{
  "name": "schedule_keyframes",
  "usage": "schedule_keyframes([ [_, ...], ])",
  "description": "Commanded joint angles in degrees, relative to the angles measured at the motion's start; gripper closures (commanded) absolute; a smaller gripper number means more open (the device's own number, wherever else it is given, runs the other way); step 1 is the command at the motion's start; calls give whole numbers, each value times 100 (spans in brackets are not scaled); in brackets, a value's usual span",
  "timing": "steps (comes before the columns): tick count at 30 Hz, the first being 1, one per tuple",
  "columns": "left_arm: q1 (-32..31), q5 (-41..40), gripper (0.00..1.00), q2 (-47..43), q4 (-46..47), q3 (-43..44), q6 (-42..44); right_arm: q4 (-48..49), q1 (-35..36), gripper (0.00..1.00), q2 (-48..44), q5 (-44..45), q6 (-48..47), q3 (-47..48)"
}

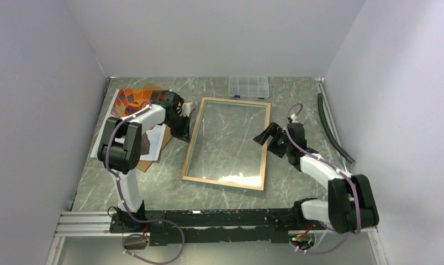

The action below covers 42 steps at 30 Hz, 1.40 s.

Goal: Put the photo into the frame
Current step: Pick up the photo frame from the center of the board.

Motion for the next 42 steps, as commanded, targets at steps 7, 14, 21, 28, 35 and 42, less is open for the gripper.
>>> schedule_keyframes([
  [7,-392,202,97,534,435,-247,71,3240,531,14,-1186,-3493,1719,-358],
  [14,-401,243,97,510,422,-230,53,5637,778,14,-613,-3724,2883,-507],
  [21,-401,234,97,358,399,-322,63,5301,967,13,-284,-3304,2749,-232],
  [28,-401,383,97,281,392,-449,47,5832,1282,12,486,-3025,2820,257],
  [35,-401,390,97,195,365,-558,76,7075,1486,10,1690,-3055,3640,1060],
  [42,-394,373,97,132,345,-638,90,5532,1614,6,1564,-2984,2836,1564],
])
